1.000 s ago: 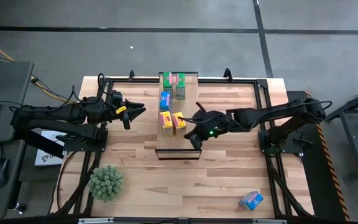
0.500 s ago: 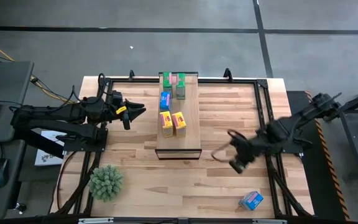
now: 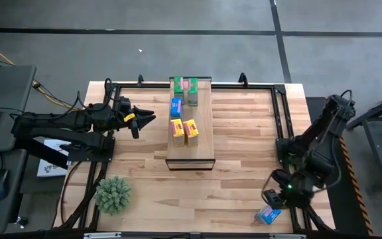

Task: Stack cereal on shelf
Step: Put the blue cereal on the shelf

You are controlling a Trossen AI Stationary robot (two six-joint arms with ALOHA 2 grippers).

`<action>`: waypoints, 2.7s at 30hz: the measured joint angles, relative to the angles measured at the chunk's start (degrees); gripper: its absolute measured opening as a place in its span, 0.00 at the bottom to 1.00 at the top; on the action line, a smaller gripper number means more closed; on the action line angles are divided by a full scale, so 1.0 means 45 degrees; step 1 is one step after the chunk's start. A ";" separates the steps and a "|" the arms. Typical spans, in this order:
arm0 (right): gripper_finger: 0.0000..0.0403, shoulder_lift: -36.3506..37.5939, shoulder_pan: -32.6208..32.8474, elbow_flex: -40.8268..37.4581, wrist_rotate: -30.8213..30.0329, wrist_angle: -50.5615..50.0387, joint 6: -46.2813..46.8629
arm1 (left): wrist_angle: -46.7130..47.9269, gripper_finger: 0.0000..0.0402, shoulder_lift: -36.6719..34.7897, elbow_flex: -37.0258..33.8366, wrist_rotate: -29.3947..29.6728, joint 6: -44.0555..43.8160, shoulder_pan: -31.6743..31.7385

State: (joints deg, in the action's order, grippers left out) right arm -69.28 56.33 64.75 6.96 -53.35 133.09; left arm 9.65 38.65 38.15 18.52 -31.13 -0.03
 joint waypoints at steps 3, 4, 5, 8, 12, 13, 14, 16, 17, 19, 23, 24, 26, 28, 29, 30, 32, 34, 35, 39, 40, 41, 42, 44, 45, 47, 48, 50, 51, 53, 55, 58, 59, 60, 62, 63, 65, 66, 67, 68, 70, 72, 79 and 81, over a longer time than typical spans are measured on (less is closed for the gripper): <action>0.74 -0.0293 0.0446 0.0000 0.0160 0.0356 0.0515 | 0.0000 0.32 0.0001 0.0000 0.0005 0.0194 0.0000; 0.75 -0.0442 0.0460 0.0000 0.0156 0.0458 0.0695 | 0.0000 0.32 0.0002 0.0000 0.0007 0.0196 0.0000; 0.76 -0.0624 0.0457 0.0000 0.0141 0.0699 0.0746 | 0.0000 0.32 0.0002 0.0000 0.0008 0.0189 0.0000; 0.77 -0.1228 0.0433 0.0000 0.0132 0.1514 0.0570 | 0.0000 0.32 0.0005 0.0000 0.0005 0.0199 0.0000; 0.77 -0.1767 0.0413 -0.0005 -0.0170 0.1904 -0.0720 | 0.0000 0.32 0.0001 0.0000 0.0026 0.0292 0.0000; 0.77 -0.1777 0.0413 -0.0005 -0.0606 0.2214 -0.1204 | 0.0000 0.32 0.0003 0.0000 0.0029 0.0315 0.0005; 0.77 -0.1757 0.0408 0.0002 -0.1148 0.2526 -0.1678 | 0.0000 0.32 0.0005 0.0000 0.0034 0.0310 0.0005; 0.77 -0.1626 0.0275 0.0212 -0.2086 0.2386 -0.2555 | 0.0000 0.32 0.0000 0.0000 0.0034 0.0310 0.0005; 0.77 -0.1550 0.0141 0.0460 -0.2366 0.2211 -0.3088 | 0.0000 0.32 0.0002 0.0000 0.0032 0.0310 0.0005; 0.77 -0.1420 -0.0061 0.1167 -0.2522 0.1728 -0.4133 | 0.0000 0.32 0.0000 0.0000 0.0034 0.0267 0.0005; 0.77 -0.1769 -0.0658 0.2479 -0.0295 0.0279 -0.6695 | -0.0001 0.32 0.0003 0.0000 0.0029 0.0169 0.0005; 0.77 -0.1958 -0.0783 0.2721 0.0595 -0.0087 -0.7617 | -0.0005 0.32 0.0005 0.0000 0.0029 0.0156 0.0005; 0.77 -0.2419 -0.0981 0.3149 0.2153 -0.0750 -0.9530 | 0.0000 0.32 0.0001 0.0000 0.0029 0.0018 0.0005; 0.77 -0.2894 -0.1163 0.3461 0.3194 -0.1108 -1.1295 | -0.0005 0.32 0.0002 0.0000 0.0029 -0.0025 0.0005; 0.77 -0.3091 -0.1276 0.3606 0.3517 -0.1301 -1.2007 | 0.0000 0.32 0.0004 0.0000 0.0029 -0.0030 0.0005; 0.77 -0.3281 -0.1386 0.3752 0.3733 -0.1454 -1.2587 | 0.0000 0.32 0.0005 0.0000 0.0029 -0.0025 0.0005; 0.77 -0.3636 -0.1597 0.4018 0.3786 -0.1789 -1.3498 | 0.0000 0.32 0.0001 0.0000 0.0029 -0.0030 0.0005; 0.77 -0.3948 -0.1717 0.4223 0.3642 -0.2166 -1.4400 | 0.0000 0.32 0.0004 0.0000 0.0029 -0.0035 0.0005; 0.77 -0.4083 -0.1734 0.4288 0.3520 -0.2276 -1.4953 | 0.0000 0.32 0.0003 0.0000 0.0029 -0.0035 0.0005; 0.77 -0.4576 -0.1339 0.4163 0.3439 -0.2438 -1.8309 | -0.0001 0.32 0.0004 0.0000 0.0029 -0.0035 0.0005; 0.77 -0.4725 -0.1246 0.4163 0.3445 -0.2479 -1.8935 | -0.0010 0.32 0.0005 0.0000 0.0029 -0.0035 0.0005; 0.77 -0.4866 -0.1185 0.4163 0.3456 -0.2437 -1.9485 | -0.0005 0.32 0.0005 0.0000 0.0029 -0.0039 0.0005; 0.77 -0.5009 -0.1146 0.4163 0.3438 -0.2438 -1.9923 | -0.0001 0.32 0.0000 0.0000 0.0029 -0.0043 0.0005; 0.77 -0.5282 -0.1155 0.4163 0.3087 -0.2580 -2.0587 | -0.0005 0.32 0.0000 0.0000 0.0029 -0.0051 0.0005; 0.77 -0.5372 -0.1156 0.4163 0.2793 -0.2718 -2.0739 | -0.0005 0.32 0.0003 0.0000 0.0029 -0.0073 0.0005; 0.77 -0.5508 -0.1095 0.4163 0.2105 -0.3088 -2.0983 | -0.0005 0.32 0.0000 0.0000 0.0033 -0.0073 0.0005; 0.77 -0.5559 -0.1029 0.4163 0.1786 -0.3176 -2.1030 | 0.0000 0.32 0.0000 0.0000 0.0029 -0.0073 0.0005; 0.77 -0.5662 -0.0811 0.4158 0.1375 -0.3192 -2.1126 | -0.0005 0.32 0.0005 0.0000 0.0034 -0.0073 0.0005; 0.77 -0.5700 -0.0653 0.4158 0.1238 -0.3194 -2.1240 | 0.0000 0.32 0.0003 0.0000 0.0039 -0.0073 0.0005; 0.77 -0.5801 -0.0301 0.4158 0.1144 -0.3190 -2.1573 | -0.0005 0.32 0.0001 0.0000 0.0060 -0.0073 0.0005; 0.77 -0.5927 0.0071 0.4158 0.0996 -0.3181 -2.1826 | 0.0000 0.32 0.0005 0.0000 0.0077 -0.0064 0.0005; 0.77 -0.6090 0.0590 0.4158 0.0299 -0.3176 -2.2021 | 0.0000 0.32 0.0005 0.0000 0.0087 -0.0064 0.0005; 0.77 -0.6162 0.0739 0.4158 -0.0042 -0.3178 -2.2021 | 0.0000 0.32 0.0000 0.0000 0.0087 -0.0059 0.0005; 0.77 -0.6242 0.0846 0.4156 -0.0330 -0.3176 -2.2021 | -0.0004 0.32 0.0000 0.0000 0.0087 -0.0059 0.0005; 0.77 -0.6404 0.1001 0.4153 -0.0836 -0.3175 -2.2021 | 0.0002 0.32 0.0003 0.0000 0.0087 -0.0059 0.0005; 0.77 -0.6494 0.1049 0.4153 -0.0893 -0.3177 -2.2021 | 0.0000 0.32 0.0005 0.0000 0.0087 -0.0054 0.0005; 0.77 -0.6725 0.1116 0.4153 -0.0998 -0.3185 -2.2021 | 0.0000 0.32 0.0002 0.0000 0.0087 -0.0049 0.0004; 0.77 -0.6846 0.1154 0.4146 -0.1078 -0.3190 -2.2002 | 0.0000 0.32 0.0003 0.0000 0.0087 -0.0039 0.0003; 0.77 -0.6944 0.1163 0.4143 -0.1118 -0.3189 -2.1901 | 0.0000 0.32 0.0005 0.0000 0.0087 -0.0039 0.0005; 0.77 -0.7036 0.1161 0.4143 -0.1117 -0.3164 -2.1836 | 0.0000 0.32 0.0000 0.0000 0.0087 -0.0035 0.0005; 0.77 -0.7269 0.1161 0.4143 -0.1156 -0.3070 -2.1813 | 0.0000 0.32 0.0000 0.0000 0.0087 -0.0035 0.0004; 0.77 -0.7524 0.1161 0.4143 -0.1175 -0.3047 -2.1874 | 0.0000 0.32 0.0001 0.0000 0.0087 -0.0035 0.0005; 0.74 -0.8062 0.1156 0.4143 -0.1342 -0.3045 -2.1915 | 0.0000 0.32 0.0004 0.0000 0.0087 -0.0035 0.0005; 0.70 -0.8062 0.1156 0.4143 -0.1621 -0.3049 -2.1919 | 0.0000 0.32 0.0000 0.0000 0.0087 -0.0035 0.0001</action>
State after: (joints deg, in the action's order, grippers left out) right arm -105.56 61.54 83.40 -0.34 -67.07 34.46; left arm 9.65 38.65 38.15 18.92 -31.29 -0.03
